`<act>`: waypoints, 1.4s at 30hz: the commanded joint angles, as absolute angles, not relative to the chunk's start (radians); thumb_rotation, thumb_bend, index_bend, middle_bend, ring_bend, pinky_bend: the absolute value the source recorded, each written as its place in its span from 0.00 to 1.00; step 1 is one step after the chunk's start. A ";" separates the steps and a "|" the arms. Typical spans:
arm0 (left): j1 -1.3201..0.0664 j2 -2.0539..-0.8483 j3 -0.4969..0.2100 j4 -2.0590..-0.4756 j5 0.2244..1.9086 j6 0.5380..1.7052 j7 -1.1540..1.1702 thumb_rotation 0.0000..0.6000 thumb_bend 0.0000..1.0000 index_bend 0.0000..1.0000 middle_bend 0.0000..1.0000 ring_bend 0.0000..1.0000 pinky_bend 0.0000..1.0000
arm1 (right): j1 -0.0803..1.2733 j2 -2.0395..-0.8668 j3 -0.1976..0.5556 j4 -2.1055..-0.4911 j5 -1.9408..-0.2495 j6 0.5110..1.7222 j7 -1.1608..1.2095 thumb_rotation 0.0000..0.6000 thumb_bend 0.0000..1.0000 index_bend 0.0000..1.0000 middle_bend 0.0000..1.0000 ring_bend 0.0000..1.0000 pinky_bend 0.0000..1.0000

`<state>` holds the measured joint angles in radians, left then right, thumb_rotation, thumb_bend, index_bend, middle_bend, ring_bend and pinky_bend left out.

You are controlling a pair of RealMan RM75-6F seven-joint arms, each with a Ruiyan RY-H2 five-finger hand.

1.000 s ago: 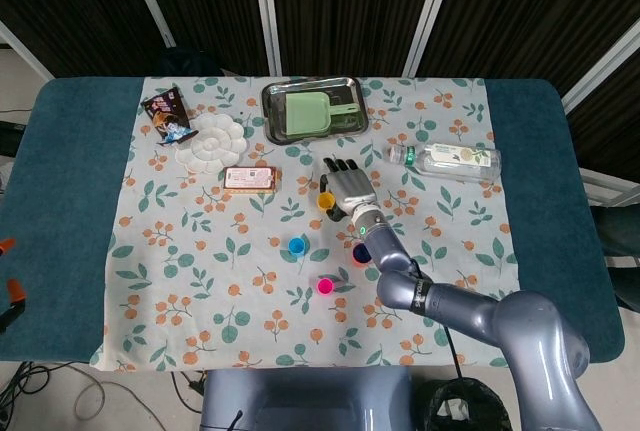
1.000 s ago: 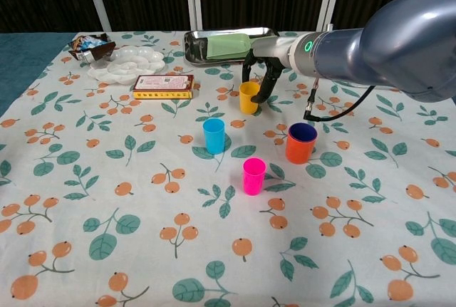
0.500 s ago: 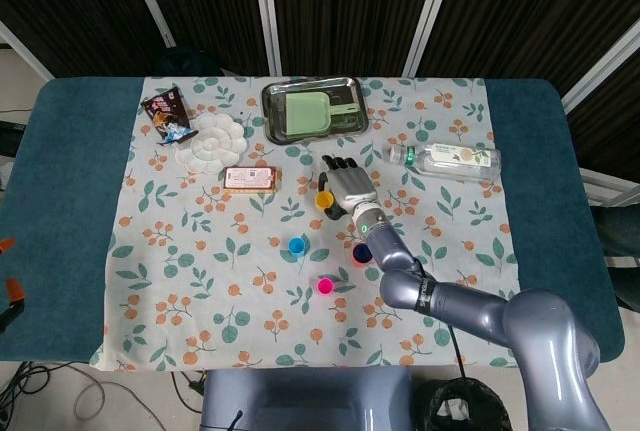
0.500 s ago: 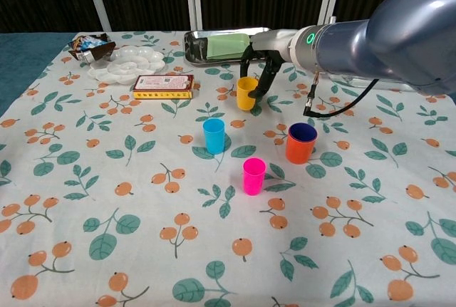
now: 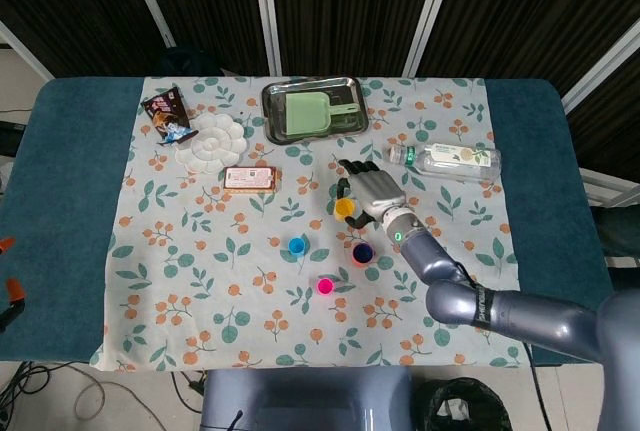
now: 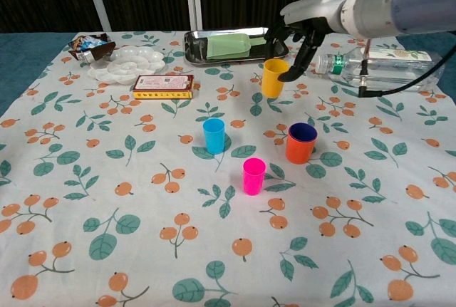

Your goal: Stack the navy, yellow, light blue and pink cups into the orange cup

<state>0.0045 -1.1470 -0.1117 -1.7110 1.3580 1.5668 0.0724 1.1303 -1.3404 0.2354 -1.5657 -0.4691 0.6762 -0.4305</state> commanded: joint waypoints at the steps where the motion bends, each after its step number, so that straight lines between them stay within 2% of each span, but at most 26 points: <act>1: 0.001 -1.150 -0.108 -1.710 1.361 1.560 0.077 1.00 0.61 0.21 0.08 0.00 0.00 | 1.048 -1.191 0.209 -1.765 -0.542 0.731 -0.406 1.00 0.41 0.48 0.00 0.03 0.08; 6: -0.001 -1.153 -0.105 -1.708 1.368 1.558 0.082 1.00 0.61 0.21 0.08 0.00 0.00 | 0.985 -1.131 0.187 -1.861 -0.618 0.778 -0.376 1.00 0.41 0.48 0.00 0.03 0.08; 13: -0.001 -1.154 -0.105 -1.708 1.370 1.561 0.083 1.00 0.61 0.21 0.08 0.00 0.00 | 0.936 -1.119 0.154 -1.907 -0.701 0.817 -0.356 1.00 0.41 0.48 0.00 0.03 0.08; 25: -0.002 -1.155 -0.102 -1.707 1.373 1.560 0.088 1.00 0.61 0.21 0.08 0.00 0.00 | 0.900 -1.164 0.124 -1.887 -0.764 0.844 -0.328 1.00 0.41 0.48 0.00 0.03 0.08; 42: -0.004 -1.155 -0.101 -1.705 1.374 1.560 0.097 1.00 0.61 0.21 0.08 0.00 0.00 | 0.915 -1.234 0.133 -1.827 -0.762 0.830 -0.308 1.00 0.41 0.48 0.00 0.03 0.08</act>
<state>-0.0036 -1.1555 -0.1011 -1.7050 1.3744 1.5598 0.0966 0.9148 -1.2329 0.1326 -1.8270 -0.7621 0.8306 -0.3088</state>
